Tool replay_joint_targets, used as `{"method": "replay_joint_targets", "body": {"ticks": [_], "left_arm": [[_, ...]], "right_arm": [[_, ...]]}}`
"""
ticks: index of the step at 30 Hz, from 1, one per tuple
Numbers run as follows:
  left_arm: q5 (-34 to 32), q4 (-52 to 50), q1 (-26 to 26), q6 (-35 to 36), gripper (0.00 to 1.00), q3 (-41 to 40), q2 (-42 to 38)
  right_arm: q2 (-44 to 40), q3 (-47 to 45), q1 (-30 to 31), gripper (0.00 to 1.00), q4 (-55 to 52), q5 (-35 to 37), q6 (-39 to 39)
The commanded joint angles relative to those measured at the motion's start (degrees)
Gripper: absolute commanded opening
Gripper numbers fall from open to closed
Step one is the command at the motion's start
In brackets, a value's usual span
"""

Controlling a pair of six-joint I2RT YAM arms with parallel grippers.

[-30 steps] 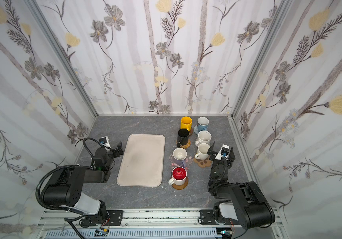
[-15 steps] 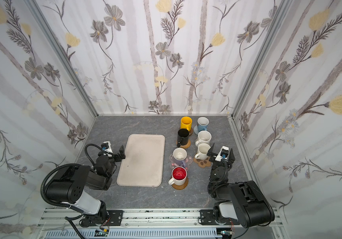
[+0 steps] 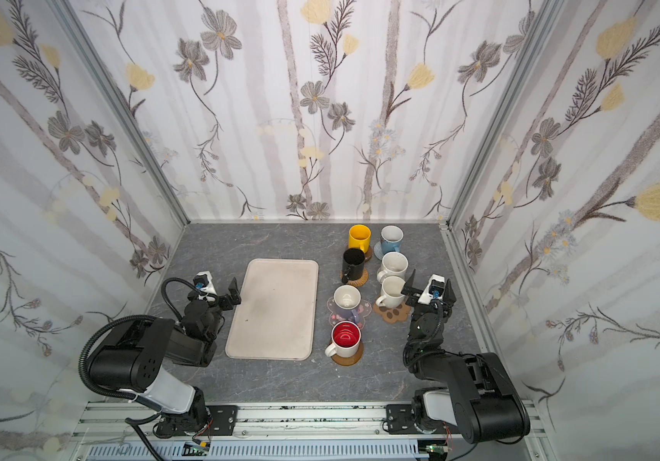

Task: Place cups on coasters
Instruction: Reset both arms

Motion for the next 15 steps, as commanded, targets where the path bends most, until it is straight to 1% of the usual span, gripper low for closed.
{"method": "replay_joint_targets", "body": {"ticks": [1, 3, 6, 7, 12, 15], "left_arm": [[-0.31, 2.60, 0.27, 0.15, 1.00, 0.44, 0.14], [-0.32, 2.33, 0.35, 0.11, 1.00, 0.49, 0.17], [-0.08, 1.68, 0.57, -0.31, 1.00, 0.94, 0.20], [0.02, 1.38, 0.81, -0.47, 1.00, 1.14, 0.15], [3.71, -2.33, 3.16, -2.29, 1.00, 2.85, -0.05], [3.94, -2.52, 3.28, -2.39, 1.00, 2.86, -0.06]], "right_arm": [[1.60, -1.03, 0.13, 1.00, 2.95, -2.64, 0.69], [-0.04, -0.66, 0.55, 1.00, -0.20, -3.16, 0.56], [2.04, 0.85, 0.46, 1.00, 0.46, -2.55, 0.36], [1.42, 1.80, 0.41, 1.00, -2.64, -2.79, 0.54], [1.15, 4.91, -2.92, 1.00, -9.45, -7.39, 3.57], [1.23, 4.97, -3.49, 1.00, -9.45, -7.94, 3.80]]}}
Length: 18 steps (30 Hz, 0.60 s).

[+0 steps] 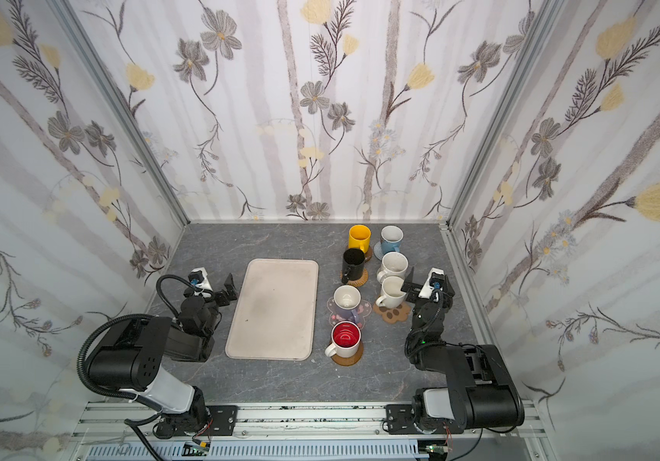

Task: Place cups on coasters
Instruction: Reset both arms

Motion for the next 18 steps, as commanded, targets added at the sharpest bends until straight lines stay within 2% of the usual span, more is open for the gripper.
{"method": "replay_joint_targets", "body": {"ticks": [1, 18], "left_arm": [[1.80, -0.11, 0.11, -0.90, 1.00, 0.39, -0.21], [1.80, -0.19, 0.07, -0.92, 1.00, 0.22, -0.25]], "right_arm": [[-0.23, 0.44, -0.15, 1.00, -1.36, -2.56, 1.22], [-0.23, 0.22, 0.01, 1.00, -1.02, -2.62, 1.09]]}}
